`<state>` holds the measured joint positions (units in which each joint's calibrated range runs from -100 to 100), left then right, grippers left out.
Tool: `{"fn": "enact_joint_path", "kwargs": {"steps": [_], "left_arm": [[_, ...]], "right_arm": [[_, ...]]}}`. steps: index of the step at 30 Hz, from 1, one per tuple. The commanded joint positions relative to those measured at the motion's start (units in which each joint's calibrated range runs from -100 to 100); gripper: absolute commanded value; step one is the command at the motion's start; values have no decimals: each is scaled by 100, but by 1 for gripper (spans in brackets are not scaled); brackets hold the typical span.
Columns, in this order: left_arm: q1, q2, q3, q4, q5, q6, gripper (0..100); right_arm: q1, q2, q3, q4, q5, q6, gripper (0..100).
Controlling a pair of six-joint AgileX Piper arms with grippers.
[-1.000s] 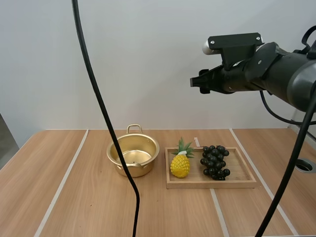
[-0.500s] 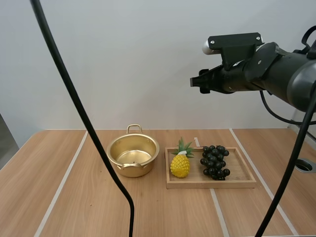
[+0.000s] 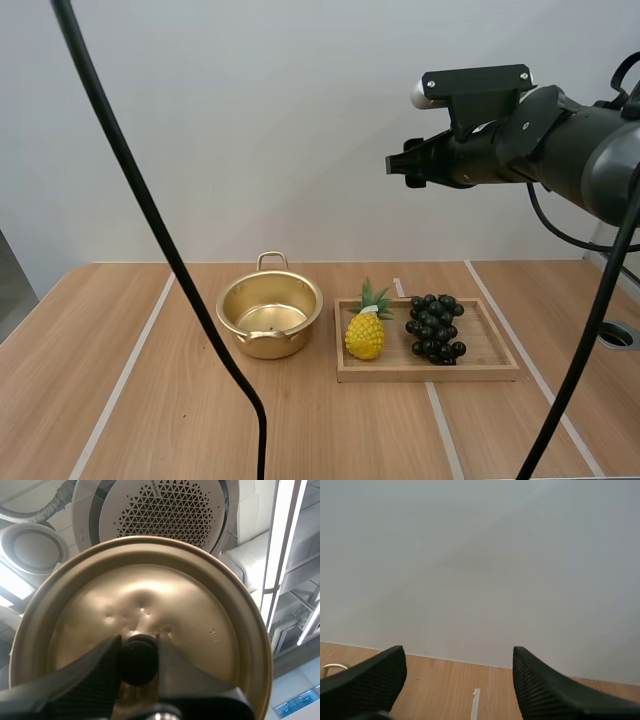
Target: Open the pot, put the pineapple inside, and close it
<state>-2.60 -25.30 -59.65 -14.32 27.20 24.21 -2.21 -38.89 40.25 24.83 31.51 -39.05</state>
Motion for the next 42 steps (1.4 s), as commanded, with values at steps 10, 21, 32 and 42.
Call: {"fn": "enact_joint_path", "kwargs": {"steps": [10,21,32,42], "left_arm": [[-1,-7,-10,7,10,-31,0],[-1,-7,-10,7,10,-31,0],[-1,-7,-10,7,70,-31,0],[-1,-7,-10,7,68,-22,0]], "right_arm": [[-20,-41,-50,12,-109,-40,100],[147,130,-50,61,8,-122,100],[406,1064,-50,0,8,-188,100],[406,1546,-65,125,413,-188,100]]}}
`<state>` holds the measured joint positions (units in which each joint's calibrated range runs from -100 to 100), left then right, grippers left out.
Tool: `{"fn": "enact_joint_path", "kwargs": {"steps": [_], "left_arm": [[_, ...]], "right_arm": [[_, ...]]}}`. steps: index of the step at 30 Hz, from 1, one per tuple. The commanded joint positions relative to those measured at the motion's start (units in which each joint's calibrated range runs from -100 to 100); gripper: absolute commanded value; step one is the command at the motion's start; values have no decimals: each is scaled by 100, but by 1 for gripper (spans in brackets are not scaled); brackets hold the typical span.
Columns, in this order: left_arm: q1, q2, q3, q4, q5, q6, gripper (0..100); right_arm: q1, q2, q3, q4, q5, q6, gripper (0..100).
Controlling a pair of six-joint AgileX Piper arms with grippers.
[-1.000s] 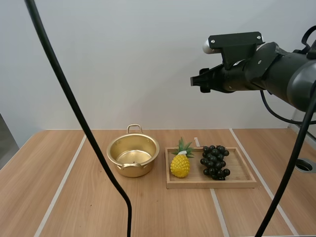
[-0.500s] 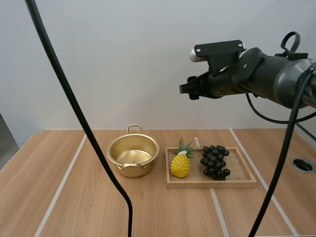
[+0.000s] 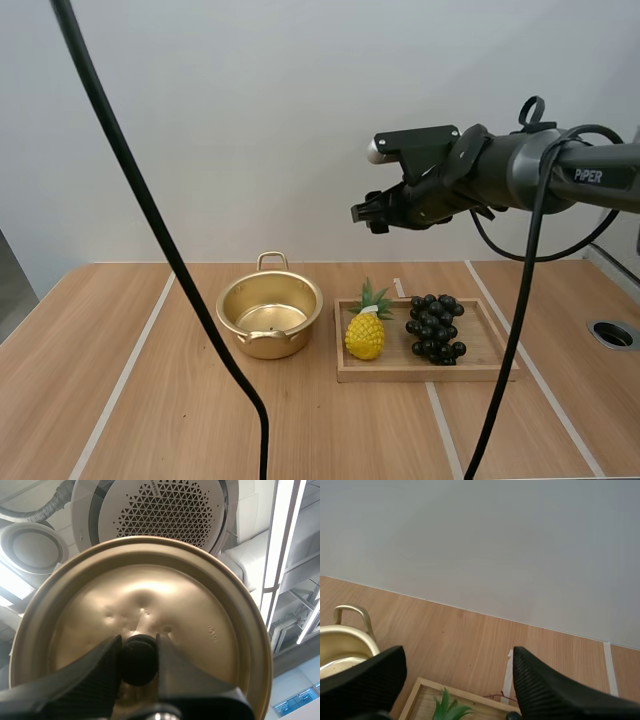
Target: Open the pot, put the pineapple inside, and close it
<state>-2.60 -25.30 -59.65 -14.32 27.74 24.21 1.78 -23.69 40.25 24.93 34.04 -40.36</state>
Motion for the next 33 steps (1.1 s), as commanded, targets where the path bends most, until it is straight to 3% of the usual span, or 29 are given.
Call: {"fn": "enact_joint_path", "kwargs": {"steps": [1,15,33], "left_arm": [[-1,-7,-10,7,15,-22,0],[-1,-7,-10,7,226,-13,0],[-1,1,-10,139,221,-13,0]], "right_arm": [[7,61,-65,138,258,-57,100],[495,287,-65,177,1718,-57,100],[515,287,-65,-32,2212,-57,100]]}}
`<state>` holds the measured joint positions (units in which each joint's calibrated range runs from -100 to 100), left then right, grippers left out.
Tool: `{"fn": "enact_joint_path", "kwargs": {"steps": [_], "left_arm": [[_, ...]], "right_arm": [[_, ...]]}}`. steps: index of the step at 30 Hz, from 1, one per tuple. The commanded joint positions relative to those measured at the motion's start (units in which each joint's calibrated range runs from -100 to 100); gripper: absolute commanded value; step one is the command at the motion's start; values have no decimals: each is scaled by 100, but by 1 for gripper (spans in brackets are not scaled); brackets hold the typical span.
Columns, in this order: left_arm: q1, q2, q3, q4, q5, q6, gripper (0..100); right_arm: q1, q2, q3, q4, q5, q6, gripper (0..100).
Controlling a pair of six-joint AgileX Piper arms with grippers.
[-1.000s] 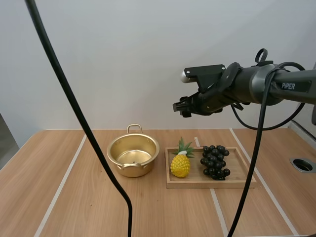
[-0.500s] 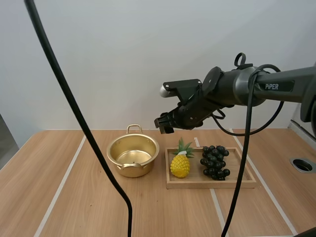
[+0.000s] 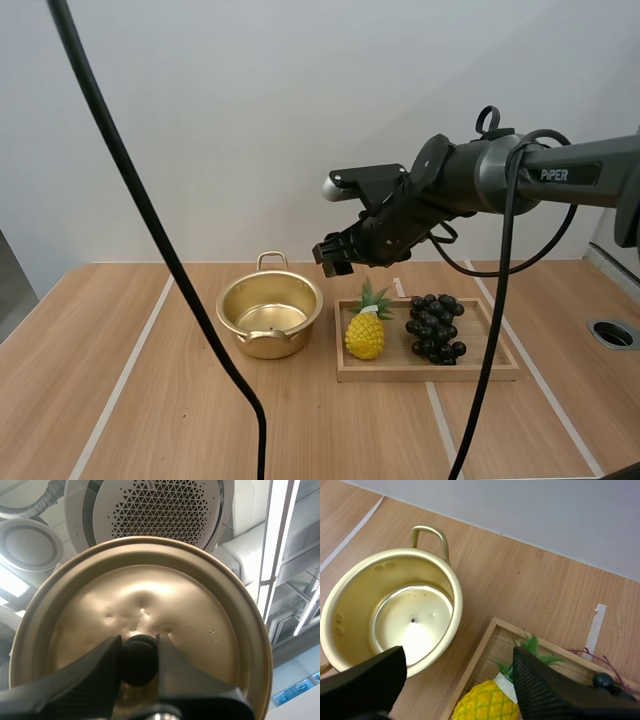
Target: Open the pot, put the pineapple inside, and close it
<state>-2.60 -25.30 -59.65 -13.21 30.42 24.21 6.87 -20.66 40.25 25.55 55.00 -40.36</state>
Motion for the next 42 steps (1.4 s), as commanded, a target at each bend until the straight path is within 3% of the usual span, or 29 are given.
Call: {"fn": "enact_joint_path", "kwargs": {"steps": [1,11,25,33,42], "left_arm": [[-1,1,-10,29,-46,-13,0],[-1,1,-10,29,-46,-13,0],[-1,1,-10,28,-46,-25,0],[-1,-11,-10,28,-46,-23,0],[-1,-11,-10,28,-7,-23,0]], "right_arm": [[7,-16,-65,-96,162,-57,100],[7,-16,-65,-480,653,-57,100],[7,-16,-65,-493,1170,147,100],[7,-16,-52,-1248,1243,703,100],[7,-16,-14,-1323,1603,725,100]]}}
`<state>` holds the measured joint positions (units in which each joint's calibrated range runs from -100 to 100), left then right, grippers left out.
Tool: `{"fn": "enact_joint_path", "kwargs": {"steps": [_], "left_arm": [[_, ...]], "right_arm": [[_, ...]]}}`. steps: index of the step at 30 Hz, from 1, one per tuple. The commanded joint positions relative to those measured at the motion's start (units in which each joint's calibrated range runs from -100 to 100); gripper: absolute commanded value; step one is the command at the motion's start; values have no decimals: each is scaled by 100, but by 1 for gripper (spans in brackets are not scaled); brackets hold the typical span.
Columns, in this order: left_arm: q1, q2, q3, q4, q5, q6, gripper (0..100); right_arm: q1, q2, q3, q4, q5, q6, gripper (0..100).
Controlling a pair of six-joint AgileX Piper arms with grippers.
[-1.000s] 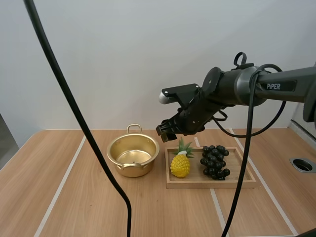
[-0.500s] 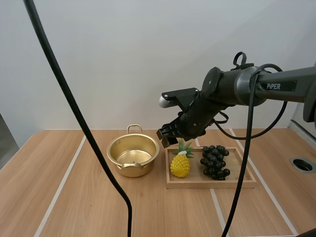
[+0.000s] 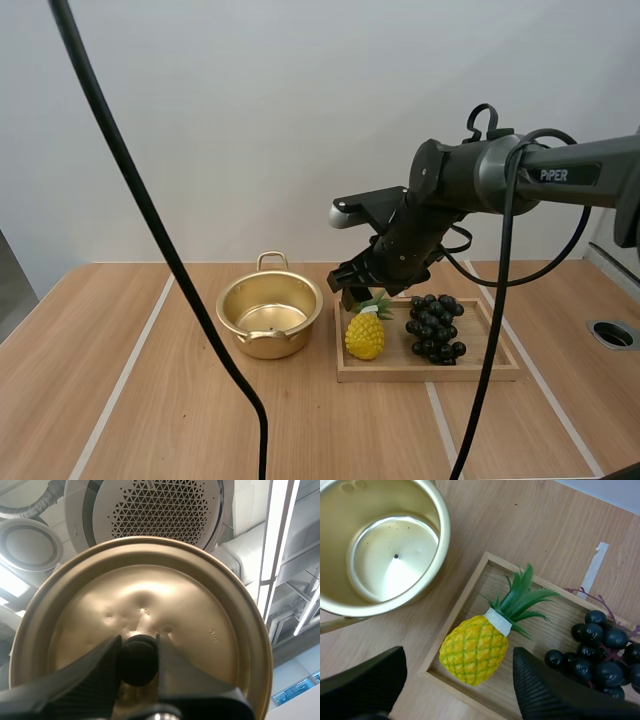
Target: Open the pot, put the pineapple inside, and close it
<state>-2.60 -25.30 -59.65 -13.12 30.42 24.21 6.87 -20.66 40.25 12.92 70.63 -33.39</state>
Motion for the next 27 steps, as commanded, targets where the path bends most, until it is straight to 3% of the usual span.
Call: {"fn": "enact_joint_path", "kwargs": {"steps": [1,27], "left_arm": [[-1,-11,-10,18,1,-23,0],[-1,-11,-10,18,95,-23,0]], "right_arm": [[7,-16,36,-60,1,-3,100],[7,760,375,-30,-859,-58,100]]}}
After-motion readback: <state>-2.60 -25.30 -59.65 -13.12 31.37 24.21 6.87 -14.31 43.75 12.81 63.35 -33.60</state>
